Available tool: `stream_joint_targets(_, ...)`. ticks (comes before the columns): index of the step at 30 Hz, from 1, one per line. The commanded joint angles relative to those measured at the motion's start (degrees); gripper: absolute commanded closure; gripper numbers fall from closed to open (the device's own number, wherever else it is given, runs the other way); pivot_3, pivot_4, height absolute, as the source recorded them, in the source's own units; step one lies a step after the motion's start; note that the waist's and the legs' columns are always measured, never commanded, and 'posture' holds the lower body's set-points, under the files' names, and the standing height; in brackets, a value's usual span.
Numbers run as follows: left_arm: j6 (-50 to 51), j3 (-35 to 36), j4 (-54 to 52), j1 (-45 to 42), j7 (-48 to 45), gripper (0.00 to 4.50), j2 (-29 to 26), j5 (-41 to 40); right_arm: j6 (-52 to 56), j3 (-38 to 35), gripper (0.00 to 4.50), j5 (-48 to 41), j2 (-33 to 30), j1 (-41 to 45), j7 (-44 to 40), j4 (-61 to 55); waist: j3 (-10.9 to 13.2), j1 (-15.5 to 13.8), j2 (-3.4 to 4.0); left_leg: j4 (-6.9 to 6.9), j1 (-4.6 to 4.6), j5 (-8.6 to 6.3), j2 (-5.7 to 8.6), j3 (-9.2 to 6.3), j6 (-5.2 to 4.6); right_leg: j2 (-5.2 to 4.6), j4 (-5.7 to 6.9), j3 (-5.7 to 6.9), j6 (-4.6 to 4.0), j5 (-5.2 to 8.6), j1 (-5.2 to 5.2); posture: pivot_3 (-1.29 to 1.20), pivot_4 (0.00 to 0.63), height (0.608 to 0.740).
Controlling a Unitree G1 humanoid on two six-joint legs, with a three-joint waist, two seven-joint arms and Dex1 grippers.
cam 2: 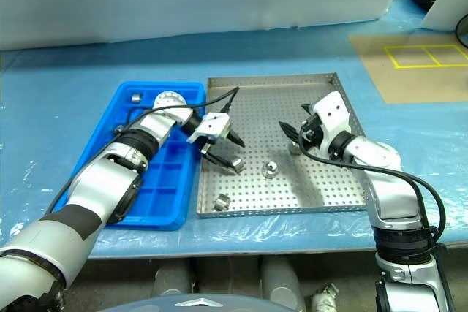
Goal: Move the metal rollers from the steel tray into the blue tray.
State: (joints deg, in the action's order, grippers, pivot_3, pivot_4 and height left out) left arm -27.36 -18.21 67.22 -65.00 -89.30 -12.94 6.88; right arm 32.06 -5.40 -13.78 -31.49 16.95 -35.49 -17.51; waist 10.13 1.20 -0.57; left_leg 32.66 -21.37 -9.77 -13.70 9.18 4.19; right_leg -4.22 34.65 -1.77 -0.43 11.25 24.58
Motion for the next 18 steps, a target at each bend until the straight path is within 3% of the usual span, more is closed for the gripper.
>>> stream_joint_targets(1, -1.0, -0.1, 0.0, -0.3, -0.4, 1.13, 0.0, 0.9, 0.1, -0.3, 0.73, -0.8, -0.5, 0.2, 0.5, -3.1, 0.0, 0.0, 0.0, 0.0, 0.0, 0.0, 0.0, 0.01, -0.01, 0.0, 0.0, 0.0, 0.0, 0.0, 0.0, -0.54, 0.15, 0.74)
stream_joint_targets(18, -0.3, -2.5, 1.9, 1.5, 6.6, 1.13, 3.2, 7.3, 0.4, -0.5, 0.73, -0.6, -0.6, -1.7, 2.0, -4.4, 0.0, 1.1, 0.0, 0.01, 0.0, -0.17, 0.0, 0.09, -0.29, -0.01, -0.05, -0.04, 0.0, 0.0, 0.0, -0.56, 0.15, 0.74)
